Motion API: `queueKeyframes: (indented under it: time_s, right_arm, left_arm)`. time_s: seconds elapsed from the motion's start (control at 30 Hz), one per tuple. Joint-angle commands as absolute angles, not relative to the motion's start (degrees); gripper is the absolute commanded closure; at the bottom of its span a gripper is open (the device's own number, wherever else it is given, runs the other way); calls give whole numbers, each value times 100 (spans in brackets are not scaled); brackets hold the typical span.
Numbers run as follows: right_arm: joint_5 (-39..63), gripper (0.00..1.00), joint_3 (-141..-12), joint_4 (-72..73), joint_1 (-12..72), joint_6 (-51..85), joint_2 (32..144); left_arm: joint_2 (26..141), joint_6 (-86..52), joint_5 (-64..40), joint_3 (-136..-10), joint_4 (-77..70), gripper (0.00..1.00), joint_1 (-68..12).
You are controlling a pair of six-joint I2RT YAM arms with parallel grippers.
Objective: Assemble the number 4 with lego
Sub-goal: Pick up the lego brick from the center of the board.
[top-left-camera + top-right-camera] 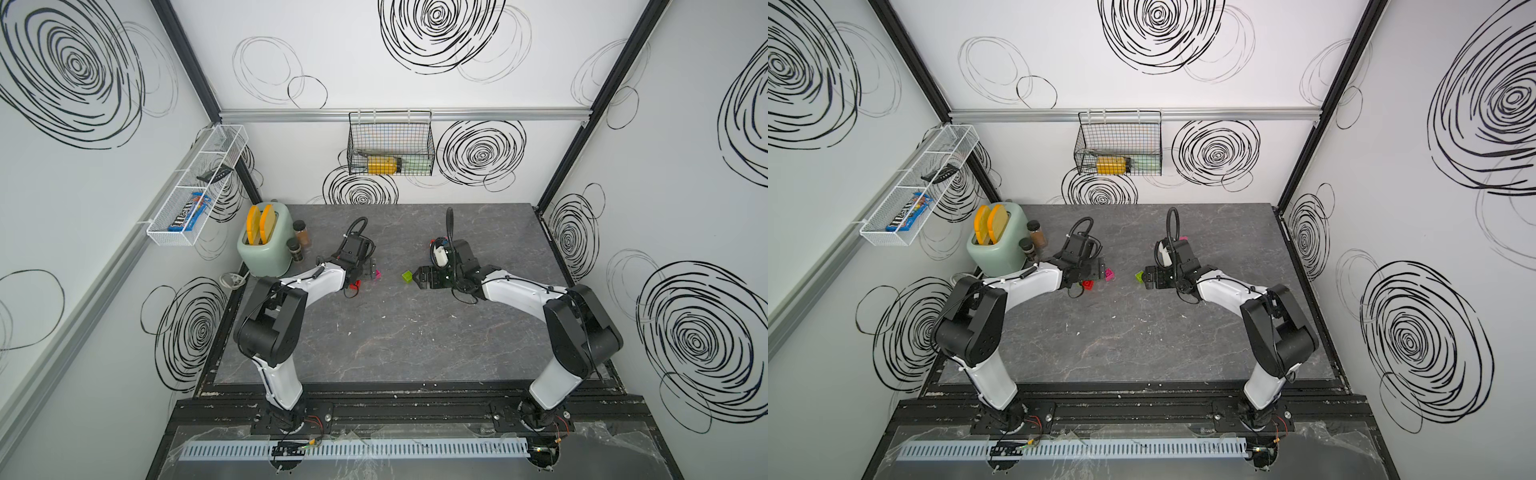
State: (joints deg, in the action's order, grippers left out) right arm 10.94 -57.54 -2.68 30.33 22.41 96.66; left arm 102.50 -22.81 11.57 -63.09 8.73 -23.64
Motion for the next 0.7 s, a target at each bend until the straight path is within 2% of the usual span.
queueKeyframes:
  time_s: [0.0,0.2,0.5,0.67]
  right_arm:
    - [1046,1,-5871,-460,3086,2215,9647]
    - [989,1,-5840,-505,3080,2162,9575]
    - [907,1,-5628,-545,3085,2128,9344]
    - [870,1,-5611,-667,3074,2066,9270]
  left_arm:
    - [10069,-2828,1310,-6250,945,14,-2757]
    - [10379,-3598,1530,-6332,773,16,-3187]
    - [10966,-4658,2247,-6729,634,17,-3191]
    - [11224,-4874,2419,-6789,579,23,-3182]
